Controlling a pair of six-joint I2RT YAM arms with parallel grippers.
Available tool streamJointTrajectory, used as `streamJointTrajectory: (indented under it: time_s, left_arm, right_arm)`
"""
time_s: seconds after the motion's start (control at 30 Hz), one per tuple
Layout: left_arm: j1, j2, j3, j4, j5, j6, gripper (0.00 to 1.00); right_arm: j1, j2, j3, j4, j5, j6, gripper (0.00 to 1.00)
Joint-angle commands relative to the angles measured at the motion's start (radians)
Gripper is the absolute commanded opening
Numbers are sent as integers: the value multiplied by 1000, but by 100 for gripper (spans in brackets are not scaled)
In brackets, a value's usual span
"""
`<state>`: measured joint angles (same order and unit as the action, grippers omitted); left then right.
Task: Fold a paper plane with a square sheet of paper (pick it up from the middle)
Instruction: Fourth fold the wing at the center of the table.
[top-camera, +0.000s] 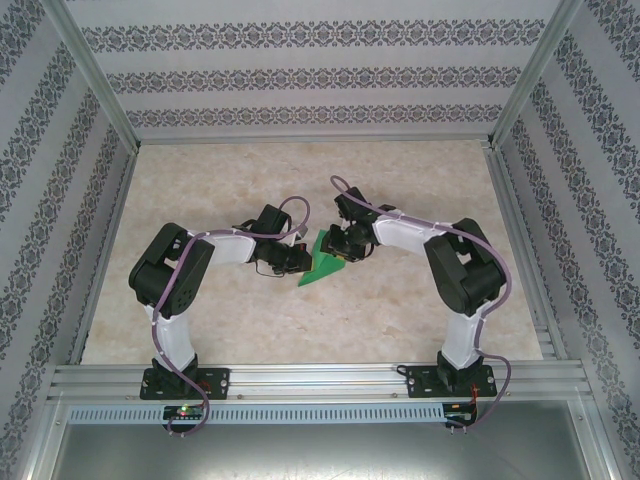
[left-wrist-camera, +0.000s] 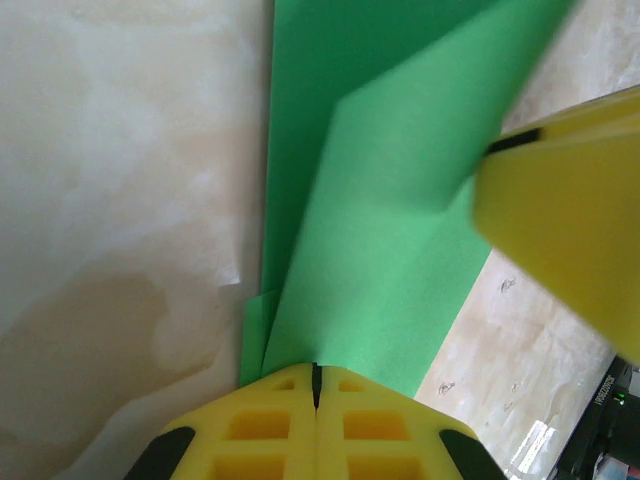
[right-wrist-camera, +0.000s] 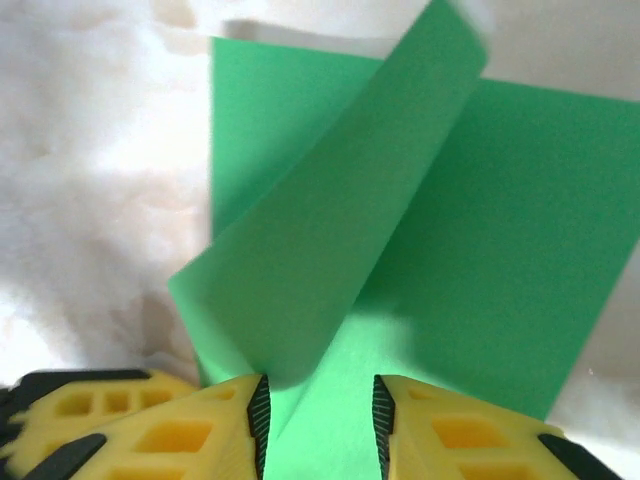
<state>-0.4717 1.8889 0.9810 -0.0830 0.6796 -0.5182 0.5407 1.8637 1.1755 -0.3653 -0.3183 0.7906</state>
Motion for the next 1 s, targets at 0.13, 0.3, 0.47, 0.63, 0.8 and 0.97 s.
streamJointTrajectory:
  time_s: [0.13, 0.3, 0.47, 0.63, 0.8, 0.97]
  left_arm:
    - [-7, 56, -20, -143, -68, 37, 2]
    - [-9, 60, -19, -145, -68, 41, 1]
    - [-8, 61, -19, -149, -72, 44, 0]
    - [-8, 65, -20, -147, -72, 43, 0]
    - [-9, 65, -21, -151, -72, 43, 0]
    - [-10, 63, -20, -163, -78, 43, 0]
  right_arm:
    - [18, -128, -36, 65, -36, -87, 35]
    - [46, -76, -36, 110, -64, -93, 18]
    - [62, -20, -35, 157, -92, -79, 7]
    - [69, 23, -35, 155, -86, -67, 4]
    - [67, 43, -52, 147, -70, -56, 2]
    - [60, 55, -68, 151, -70, -64, 2]
